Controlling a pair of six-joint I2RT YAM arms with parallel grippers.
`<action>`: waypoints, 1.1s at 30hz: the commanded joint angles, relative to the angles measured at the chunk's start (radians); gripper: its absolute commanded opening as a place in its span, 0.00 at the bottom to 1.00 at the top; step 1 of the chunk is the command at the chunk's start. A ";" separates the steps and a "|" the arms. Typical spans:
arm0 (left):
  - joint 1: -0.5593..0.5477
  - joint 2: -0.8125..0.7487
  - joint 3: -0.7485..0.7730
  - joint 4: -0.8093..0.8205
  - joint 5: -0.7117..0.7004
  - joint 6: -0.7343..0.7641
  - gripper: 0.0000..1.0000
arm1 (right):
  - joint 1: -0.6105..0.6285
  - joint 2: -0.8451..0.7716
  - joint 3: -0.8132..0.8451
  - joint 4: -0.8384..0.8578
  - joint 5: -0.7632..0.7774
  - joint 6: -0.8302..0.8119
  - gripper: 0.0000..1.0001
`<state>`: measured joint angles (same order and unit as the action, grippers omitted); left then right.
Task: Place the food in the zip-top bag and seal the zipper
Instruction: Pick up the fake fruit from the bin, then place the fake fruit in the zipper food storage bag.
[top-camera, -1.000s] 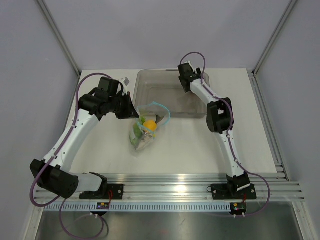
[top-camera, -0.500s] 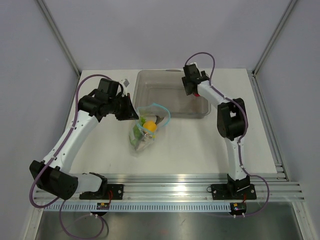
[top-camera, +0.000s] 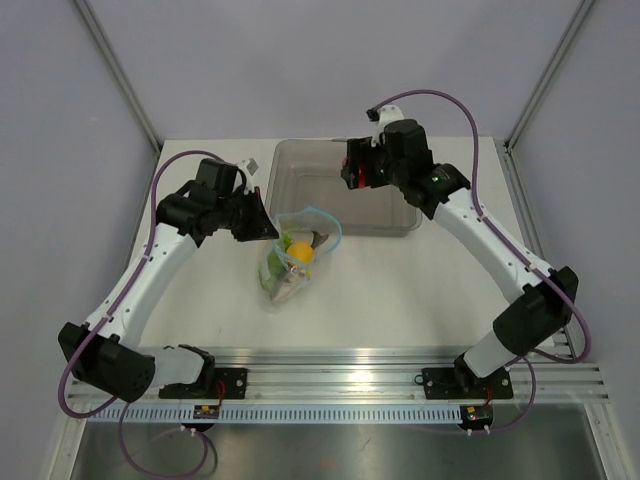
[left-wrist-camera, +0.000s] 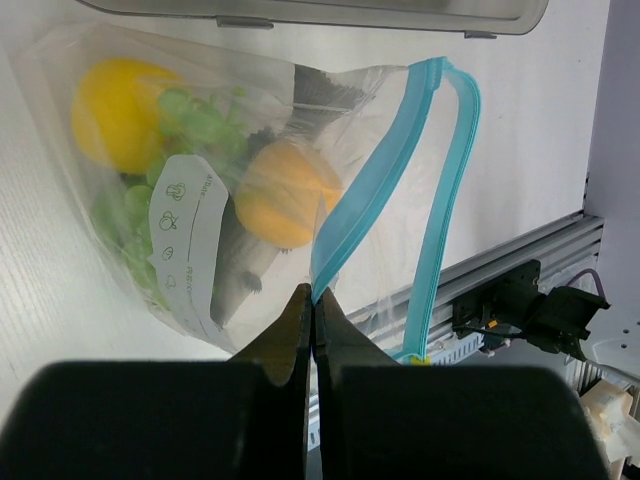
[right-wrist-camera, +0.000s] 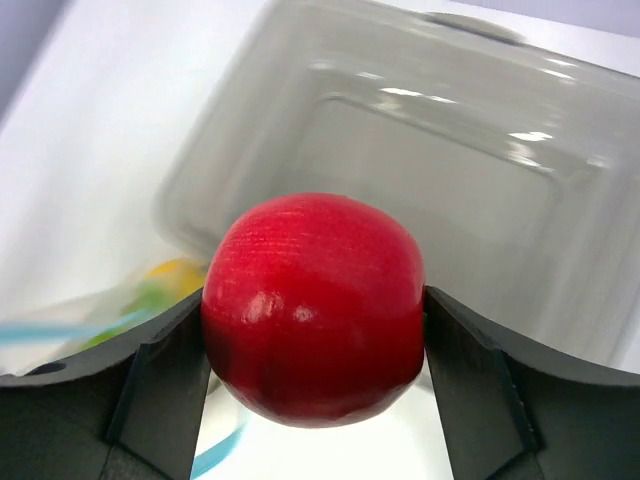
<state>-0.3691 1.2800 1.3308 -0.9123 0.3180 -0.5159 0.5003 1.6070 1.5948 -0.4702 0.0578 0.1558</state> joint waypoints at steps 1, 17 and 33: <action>-0.001 -0.024 -0.007 0.059 0.015 -0.013 0.00 | 0.113 -0.076 0.005 -0.043 -0.127 0.039 0.56; -0.001 -0.027 0.021 0.066 0.026 -0.039 0.00 | 0.351 -0.018 -0.027 -0.050 -0.266 0.073 0.69; -0.001 -0.033 0.019 0.067 0.038 -0.032 0.00 | 0.365 -0.068 -0.019 -0.093 0.075 0.051 0.89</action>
<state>-0.3691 1.2797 1.3308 -0.8883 0.3332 -0.5503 0.8642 1.6135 1.5665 -0.5835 -0.0322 0.1940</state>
